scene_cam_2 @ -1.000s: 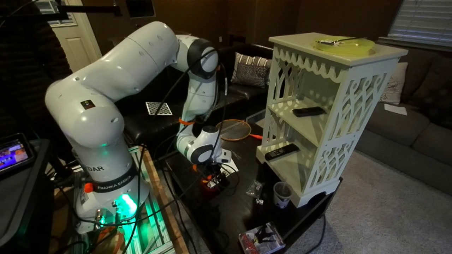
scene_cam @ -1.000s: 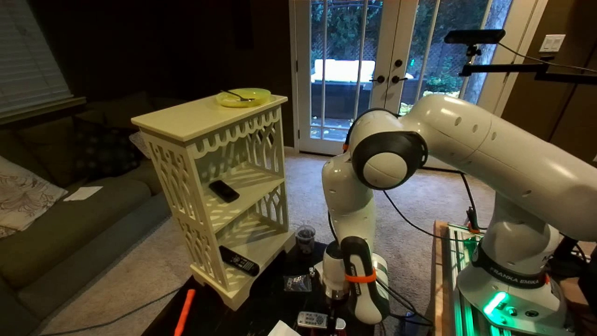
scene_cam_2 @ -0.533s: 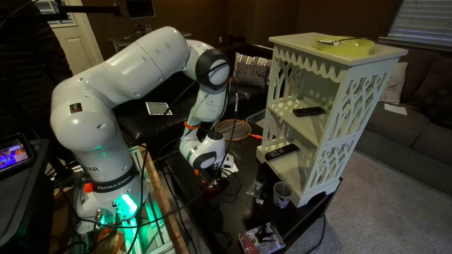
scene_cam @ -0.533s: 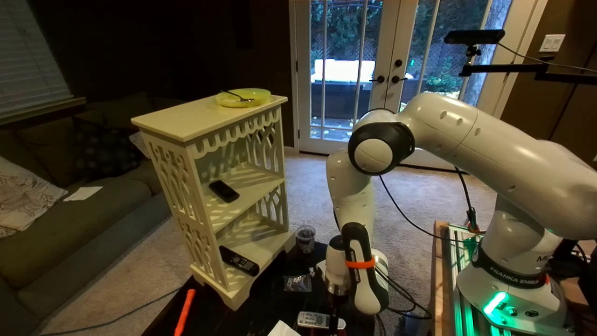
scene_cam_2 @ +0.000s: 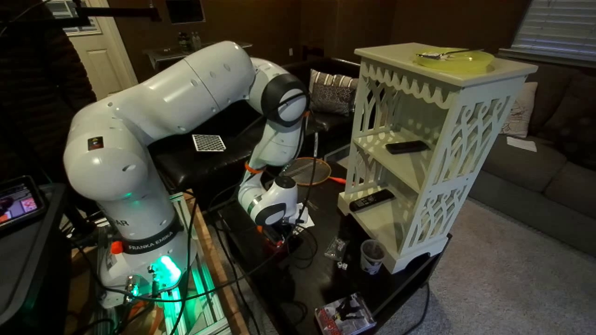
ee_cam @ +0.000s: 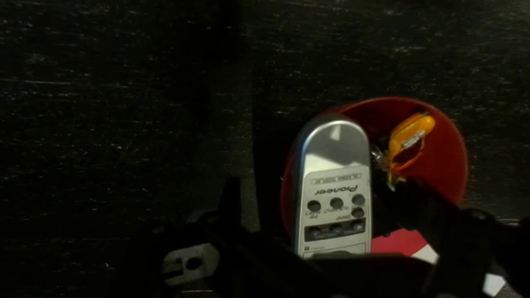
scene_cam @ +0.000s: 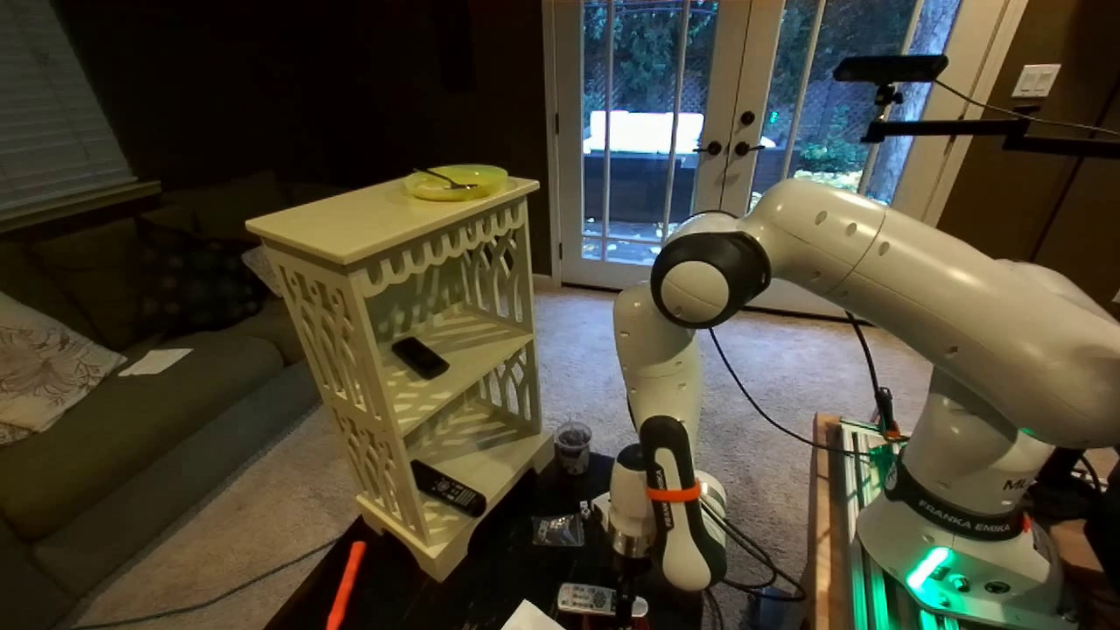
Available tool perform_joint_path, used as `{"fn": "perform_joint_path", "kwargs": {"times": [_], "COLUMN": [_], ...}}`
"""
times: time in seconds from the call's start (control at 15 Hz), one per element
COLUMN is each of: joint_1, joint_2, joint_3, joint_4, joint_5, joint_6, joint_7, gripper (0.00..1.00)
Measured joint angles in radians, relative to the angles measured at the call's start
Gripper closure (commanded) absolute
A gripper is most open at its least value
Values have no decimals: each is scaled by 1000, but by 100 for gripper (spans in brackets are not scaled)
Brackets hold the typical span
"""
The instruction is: Put the grey remote on top of the shelf
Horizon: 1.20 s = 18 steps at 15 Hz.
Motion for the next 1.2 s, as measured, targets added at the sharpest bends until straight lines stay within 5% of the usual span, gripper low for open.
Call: {"fn": "perform_joint_path", "kwargs": {"times": [0.67, 1.2], "joint_1": [11, 52], "joint_2": [32, -35], "joint_3": [-1, -23], "joint_4": [35, -24], "joint_5": [0, 6], "joint_6": [0, 0], "joint_7": [-2, 0], "gripper": [77, 78]}}
